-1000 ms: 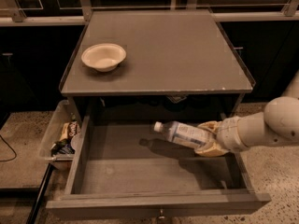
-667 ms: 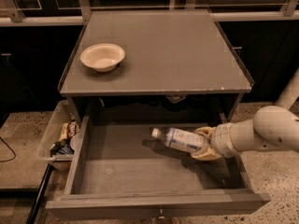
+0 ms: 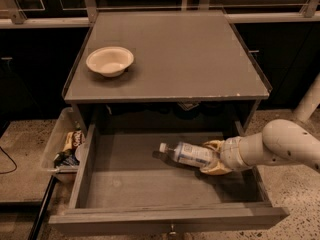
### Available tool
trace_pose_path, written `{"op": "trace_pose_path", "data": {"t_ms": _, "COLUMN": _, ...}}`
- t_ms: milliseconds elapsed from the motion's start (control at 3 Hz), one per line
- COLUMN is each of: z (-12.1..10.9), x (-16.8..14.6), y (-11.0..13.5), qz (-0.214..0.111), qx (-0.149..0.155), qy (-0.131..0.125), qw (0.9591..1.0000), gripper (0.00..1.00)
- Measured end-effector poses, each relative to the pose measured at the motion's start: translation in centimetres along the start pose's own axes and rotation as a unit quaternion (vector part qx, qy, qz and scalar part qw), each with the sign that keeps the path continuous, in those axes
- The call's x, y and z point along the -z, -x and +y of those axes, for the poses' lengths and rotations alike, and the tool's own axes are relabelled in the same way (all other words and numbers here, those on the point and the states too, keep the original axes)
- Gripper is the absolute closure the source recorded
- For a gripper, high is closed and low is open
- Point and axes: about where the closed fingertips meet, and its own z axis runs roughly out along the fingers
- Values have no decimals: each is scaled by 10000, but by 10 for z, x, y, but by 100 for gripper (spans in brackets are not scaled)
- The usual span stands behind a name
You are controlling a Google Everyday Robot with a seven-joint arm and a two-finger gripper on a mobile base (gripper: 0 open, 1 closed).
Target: Place blue plastic bottle into top drawer
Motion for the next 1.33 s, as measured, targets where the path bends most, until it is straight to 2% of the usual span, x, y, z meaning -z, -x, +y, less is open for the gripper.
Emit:
{"op": "trace_pose_path", "data": {"t_ms": 1000, "z": 0, "x": 0, "y": 0, "qz": 0, "qx": 0, "qy": 1, "qw": 10000, "gripper": 11}}
{"op": "trace_pose_path", "data": {"t_ms": 1333, "z": 0, "x": 0, "y": 0, "qz": 0, "qx": 0, "qy": 1, "qw": 10000, "gripper": 0}}
